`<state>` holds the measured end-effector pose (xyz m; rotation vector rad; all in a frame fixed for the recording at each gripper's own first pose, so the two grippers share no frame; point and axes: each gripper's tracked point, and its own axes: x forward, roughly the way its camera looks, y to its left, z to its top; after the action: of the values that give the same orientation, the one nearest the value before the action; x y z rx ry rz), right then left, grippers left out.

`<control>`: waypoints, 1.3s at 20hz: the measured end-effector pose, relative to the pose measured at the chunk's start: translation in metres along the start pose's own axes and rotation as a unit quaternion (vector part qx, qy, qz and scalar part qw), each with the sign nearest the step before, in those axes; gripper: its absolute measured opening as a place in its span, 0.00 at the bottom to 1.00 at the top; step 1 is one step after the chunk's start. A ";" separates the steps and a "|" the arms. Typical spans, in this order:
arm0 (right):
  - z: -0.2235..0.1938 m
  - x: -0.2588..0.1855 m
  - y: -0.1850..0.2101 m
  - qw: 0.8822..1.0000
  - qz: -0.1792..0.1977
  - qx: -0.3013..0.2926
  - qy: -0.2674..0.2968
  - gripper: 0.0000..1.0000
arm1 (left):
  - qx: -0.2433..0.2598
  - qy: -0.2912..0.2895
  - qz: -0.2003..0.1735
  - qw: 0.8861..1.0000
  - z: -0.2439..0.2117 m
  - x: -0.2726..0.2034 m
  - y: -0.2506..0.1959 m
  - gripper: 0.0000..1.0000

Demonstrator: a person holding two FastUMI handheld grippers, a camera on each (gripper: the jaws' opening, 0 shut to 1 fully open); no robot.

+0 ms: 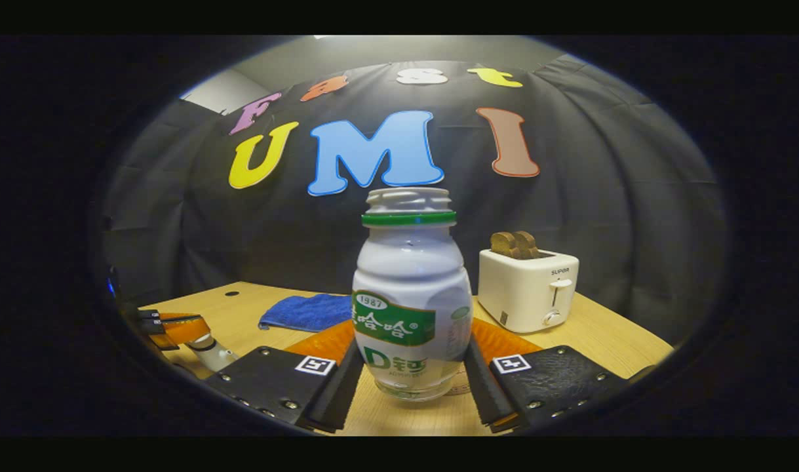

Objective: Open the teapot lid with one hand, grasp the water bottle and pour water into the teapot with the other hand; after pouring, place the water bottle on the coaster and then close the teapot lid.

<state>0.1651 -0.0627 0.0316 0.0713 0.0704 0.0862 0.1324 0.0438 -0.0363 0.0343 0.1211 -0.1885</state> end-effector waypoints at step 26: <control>-0.027 0.036 -0.034 0.998 -0.018 -0.039 0.038 0.72 | -0.065 -0.131 -0.014 0.989 0.068 -0.067 0.012 0.72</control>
<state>0.2021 -0.0914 0.0000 -0.0118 0.1450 0.0547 0.0773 0.0649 0.0397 -0.1218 -0.1291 -0.2107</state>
